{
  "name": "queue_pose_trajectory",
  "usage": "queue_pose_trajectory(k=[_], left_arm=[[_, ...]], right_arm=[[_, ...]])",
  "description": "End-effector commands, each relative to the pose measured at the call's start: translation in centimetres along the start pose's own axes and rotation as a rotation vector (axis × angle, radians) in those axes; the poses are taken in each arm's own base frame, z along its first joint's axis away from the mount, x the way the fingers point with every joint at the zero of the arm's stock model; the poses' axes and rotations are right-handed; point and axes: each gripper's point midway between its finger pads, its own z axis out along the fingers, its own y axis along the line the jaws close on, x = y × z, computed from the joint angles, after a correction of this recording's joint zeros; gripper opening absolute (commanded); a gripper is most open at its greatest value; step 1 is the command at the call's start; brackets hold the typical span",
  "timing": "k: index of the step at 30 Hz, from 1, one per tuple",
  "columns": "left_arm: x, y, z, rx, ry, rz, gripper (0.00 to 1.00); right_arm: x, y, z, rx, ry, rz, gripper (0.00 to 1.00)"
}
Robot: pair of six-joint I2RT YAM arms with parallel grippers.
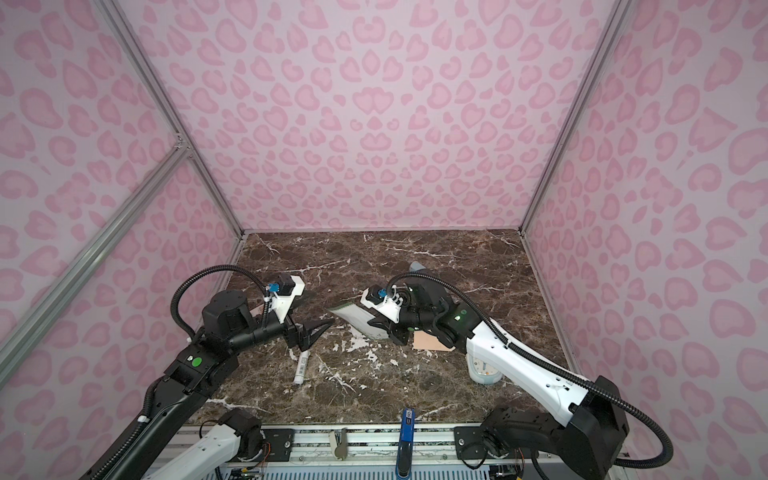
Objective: Place the letter into the envelope and seal it
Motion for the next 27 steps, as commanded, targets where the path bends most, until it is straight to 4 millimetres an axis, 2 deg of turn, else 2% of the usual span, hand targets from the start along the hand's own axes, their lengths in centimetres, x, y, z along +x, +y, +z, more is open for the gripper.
queue_pose_trajectory(k=[1, 8, 14, 17, 24, 27], left_arm=[[-1.1, -0.6, 0.2, 0.043, -0.044, 0.046, 0.95], [-0.7, -1.5, 0.8, 0.107, -0.035, 0.035, 0.90], [0.0, -2.3, 1.8, 0.163, -0.010, 0.013, 0.81], [0.5, -2.6, 2.2, 0.184, 0.008, 0.002, 0.74], [1.1, -3.4, 2.3, 0.221, 0.028, -0.003, 0.59], [1.3, -3.4, 2.3, 0.220, 0.037, -0.004, 0.49]], right_arm=[[0.0, 0.9, 0.2, -0.037, 0.016, -0.035, 0.00], [-0.1, 2.2, 0.4, -0.069, 0.033, -0.053, 0.00], [-1.0, 2.7, 0.2, -0.088, -0.003, -0.048, 0.00], [-1.4, 2.8, 0.0, -0.088, -0.023, -0.051, 0.00], [-1.0, 2.7, -0.2, -0.074, -0.011, -0.049, 0.00], [-0.8, 2.6, -0.1, -0.065, -0.004, -0.046, 0.00]])
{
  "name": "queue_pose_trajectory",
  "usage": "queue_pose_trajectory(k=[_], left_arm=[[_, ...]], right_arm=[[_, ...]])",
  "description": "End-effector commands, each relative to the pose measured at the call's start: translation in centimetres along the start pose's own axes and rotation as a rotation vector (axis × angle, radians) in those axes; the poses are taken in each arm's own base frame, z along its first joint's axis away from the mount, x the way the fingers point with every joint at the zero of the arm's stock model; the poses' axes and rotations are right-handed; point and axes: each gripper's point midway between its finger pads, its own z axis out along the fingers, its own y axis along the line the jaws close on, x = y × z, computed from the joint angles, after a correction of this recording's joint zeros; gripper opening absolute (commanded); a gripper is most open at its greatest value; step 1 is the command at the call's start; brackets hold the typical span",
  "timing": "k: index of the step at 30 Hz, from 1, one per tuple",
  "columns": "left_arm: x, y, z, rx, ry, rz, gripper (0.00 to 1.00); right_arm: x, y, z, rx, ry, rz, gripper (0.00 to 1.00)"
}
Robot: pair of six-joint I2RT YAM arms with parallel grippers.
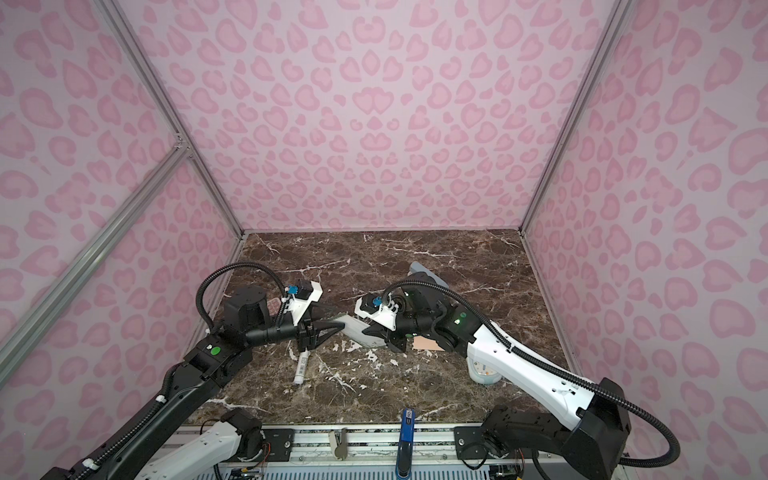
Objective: Place the letter into the envelope and seal it
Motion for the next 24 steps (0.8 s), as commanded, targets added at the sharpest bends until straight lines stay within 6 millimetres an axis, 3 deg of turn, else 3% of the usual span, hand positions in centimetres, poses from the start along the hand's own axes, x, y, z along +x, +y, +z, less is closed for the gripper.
queue_pose_trajectory(k=[1, 5, 13, 16, 19, 22, 24], left_arm=[[-0.2, -0.4, 0.0, 0.019, -0.010, 0.020, 0.46], [-0.1, -0.5, 0.0, 0.017, -0.003, 0.025, 0.38], [0.2, -1.2, -0.1, 0.028, 0.011, 0.045, 0.06], [0.5, -1.3, -0.1, 0.031, 0.017, 0.045, 0.04], [0.7, -1.3, 0.0, 0.031, 0.021, 0.042, 0.04], [0.3, -0.4, -0.2, -0.035, 0.007, 0.046, 0.04], [-0.4, 0.9, -0.7, -0.123, -0.023, 0.050, 0.04]], right_arm=[[0.3, -0.2, 0.1, 0.013, 0.005, 0.005, 0.00], [0.5, -0.4, 0.2, 0.021, 0.004, 0.007, 0.00], [0.6, -0.9, 0.2, 0.046, 0.003, 0.016, 0.05], [0.5, -1.0, 0.0, 0.057, -0.014, 0.020, 0.06], [0.2, -1.3, -0.3, 0.073, -0.037, 0.019, 0.16], [0.2, -1.7, -0.7, 0.098, -0.048, 0.019, 0.41], [0.2, -2.0, -0.9, 0.125, -0.057, 0.018, 0.52]])
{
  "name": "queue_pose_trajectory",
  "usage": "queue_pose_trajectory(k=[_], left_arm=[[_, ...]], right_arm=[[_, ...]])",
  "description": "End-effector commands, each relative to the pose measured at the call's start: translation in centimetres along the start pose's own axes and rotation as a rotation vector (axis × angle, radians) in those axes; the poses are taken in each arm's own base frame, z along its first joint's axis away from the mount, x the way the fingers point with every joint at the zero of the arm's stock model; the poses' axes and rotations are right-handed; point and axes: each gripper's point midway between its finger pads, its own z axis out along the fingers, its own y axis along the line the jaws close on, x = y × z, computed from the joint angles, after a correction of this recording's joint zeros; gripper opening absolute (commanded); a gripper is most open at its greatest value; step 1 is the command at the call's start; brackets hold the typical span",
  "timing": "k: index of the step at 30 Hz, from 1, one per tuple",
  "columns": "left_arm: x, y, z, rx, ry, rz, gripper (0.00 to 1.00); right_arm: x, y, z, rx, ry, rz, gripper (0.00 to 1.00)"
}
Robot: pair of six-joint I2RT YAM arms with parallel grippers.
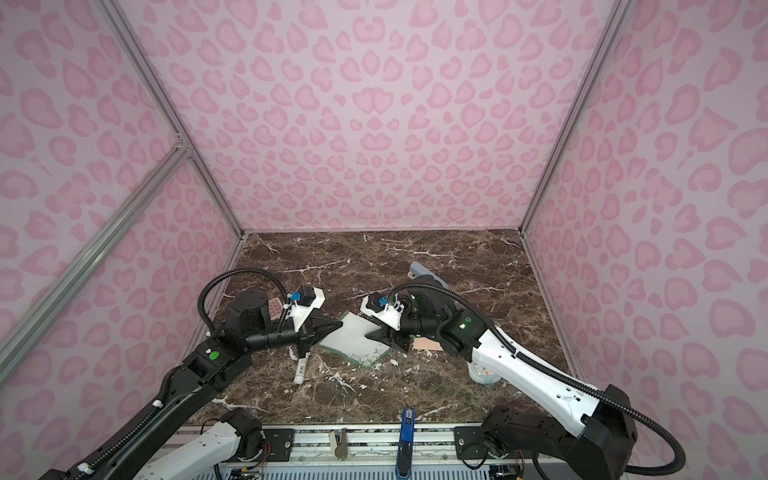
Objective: Place the letter into the envelope and seal it
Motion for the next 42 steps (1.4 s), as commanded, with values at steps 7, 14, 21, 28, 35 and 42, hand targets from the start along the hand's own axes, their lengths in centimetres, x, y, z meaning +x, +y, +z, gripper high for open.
queue_pose_trajectory(k=[7, 14, 21, 28, 35, 42], left_arm=[[-3.0, 4.8, -1.9, -0.312, -0.174, -0.067, 0.04], [-5.0, 6.1, -2.7, -0.387, -0.213, -0.191, 0.04], [-7.0, 5.6, -2.4, -0.331, -0.258, -0.282, 0.04], [-8.9, 3.5, -1.7, -0.169, -0.298, -0.335, 0.04], [-9.5, 3.2, -1.0, -0.111, -0.312, -0.388, 0.04], [-9.0, 4.2, -0.7, -0.140, -0.301, -0.405, 0.04]], right_arm=[[-0.8, -4.1, -2.0, 0.206, -0.153, 0.085, 0.68], [1.1, -11.8, -5.7, 0.451, -0.346, 0.419, 0.68], [4.2, -14.9, -4.6, 0.513, -0.401, 0.675, 0.62], [5.3, -15.8, -2.9, 0.486, -0.424, 0.761, 0.60], [4.0, -15.1, -1.1, 0.335, -0.477, 0.754, 0.59], [1.2, -12.9, -1.7, 0.198, -0.563, 0.691, 0.58]])
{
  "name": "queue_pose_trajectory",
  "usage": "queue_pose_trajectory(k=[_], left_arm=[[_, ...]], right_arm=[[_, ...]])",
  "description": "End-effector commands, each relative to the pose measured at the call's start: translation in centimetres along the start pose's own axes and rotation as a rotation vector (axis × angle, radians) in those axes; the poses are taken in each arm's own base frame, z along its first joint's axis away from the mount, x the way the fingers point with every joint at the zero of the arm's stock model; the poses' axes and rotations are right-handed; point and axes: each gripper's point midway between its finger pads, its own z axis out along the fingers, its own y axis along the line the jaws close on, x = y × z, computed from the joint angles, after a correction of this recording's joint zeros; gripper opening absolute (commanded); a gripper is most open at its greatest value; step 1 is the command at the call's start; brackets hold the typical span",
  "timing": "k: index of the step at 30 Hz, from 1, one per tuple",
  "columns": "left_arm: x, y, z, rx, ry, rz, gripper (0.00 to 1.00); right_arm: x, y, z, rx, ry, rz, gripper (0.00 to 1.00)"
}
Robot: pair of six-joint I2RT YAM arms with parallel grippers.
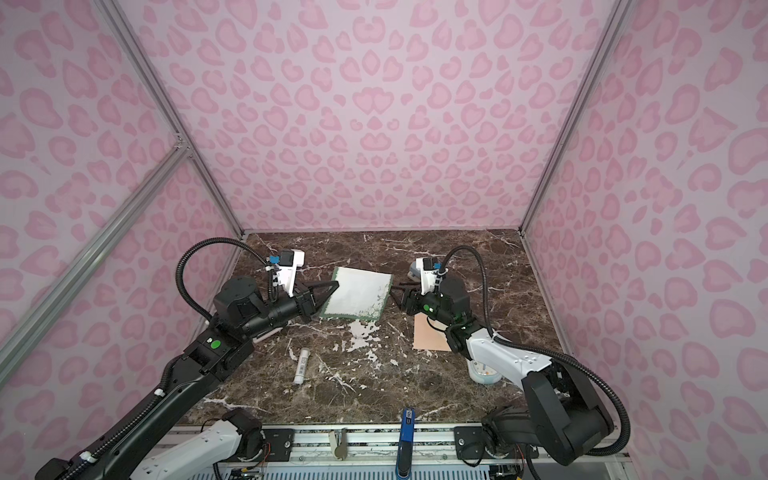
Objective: Place the letter into the envelope and seal it
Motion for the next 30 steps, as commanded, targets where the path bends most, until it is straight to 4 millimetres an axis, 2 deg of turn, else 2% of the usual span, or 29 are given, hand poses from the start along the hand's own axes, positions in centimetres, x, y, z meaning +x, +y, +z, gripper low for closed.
queue_pose_trajectory(k=[1, 10, 15, 22, 30], left_arm=[[-1.2, -0.2, -0.1, 0.009, -0.042, 0.012, 0.04], [-0.5, 2.1, 0.0, -0.069, -0.037, -0.001, 0.04], [-0.2, 2.3, 0.3, -0.061, -0.038, -0.017, 0.04], [-0.8, 2.3, 0.1, -0.060, -0.059, -0.016, 0.04], [-0.7, 2.6, 0.4, -0.045, -0.065, -0.040, 0.04]], right_arm=[[-1.6, 3.1, -0.6, -0.135, -0.053, -0.038, 0.59], [-2.1, 6.1, -2.3, -0.208, -0.047, -0.073, 0.60], [-1.3, 7.2, -1.9, -0.242, -0.010, -0.074, 0.61], [-0.3, 7.4, -1.7, -0.255, 0.022, -0.054, 0.61], [-0.3, 9.0, -1.7, -0.308, 0.016, -0.069, 0.67]])
